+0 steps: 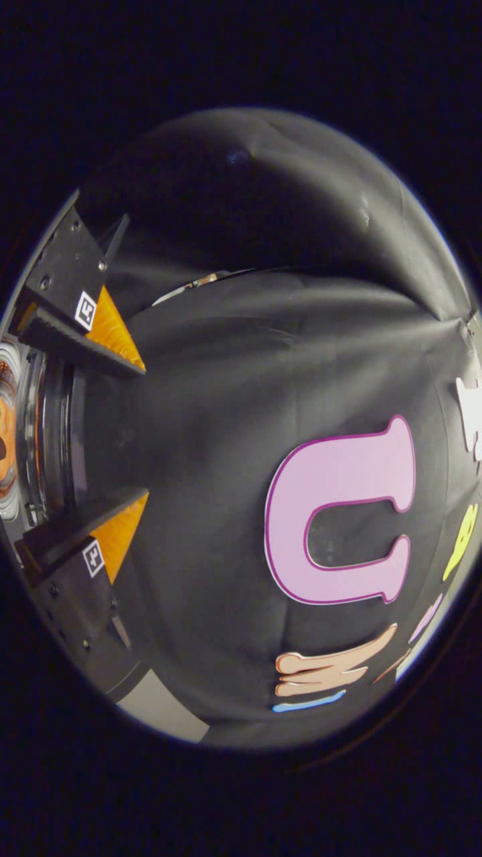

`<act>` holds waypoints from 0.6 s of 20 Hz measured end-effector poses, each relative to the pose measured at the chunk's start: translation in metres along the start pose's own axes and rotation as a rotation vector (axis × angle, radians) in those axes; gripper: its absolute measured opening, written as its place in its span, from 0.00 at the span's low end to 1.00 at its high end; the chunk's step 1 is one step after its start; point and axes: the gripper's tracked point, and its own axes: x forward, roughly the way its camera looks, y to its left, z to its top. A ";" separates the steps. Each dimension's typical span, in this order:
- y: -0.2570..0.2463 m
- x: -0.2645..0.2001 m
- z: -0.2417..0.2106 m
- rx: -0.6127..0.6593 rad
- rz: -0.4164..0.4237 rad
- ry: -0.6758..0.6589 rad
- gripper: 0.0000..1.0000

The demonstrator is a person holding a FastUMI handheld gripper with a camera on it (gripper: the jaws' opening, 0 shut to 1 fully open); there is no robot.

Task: Put the clothes into the washing machine and then close the washing machine lid.

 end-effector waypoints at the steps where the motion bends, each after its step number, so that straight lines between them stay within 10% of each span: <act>1: 0.000 -0.003 -0.001 0.001 -0.002 -0.001 0.97; 12: -0.001 -0.039 -0.006 -0.004 -0.006 -0.068 0.98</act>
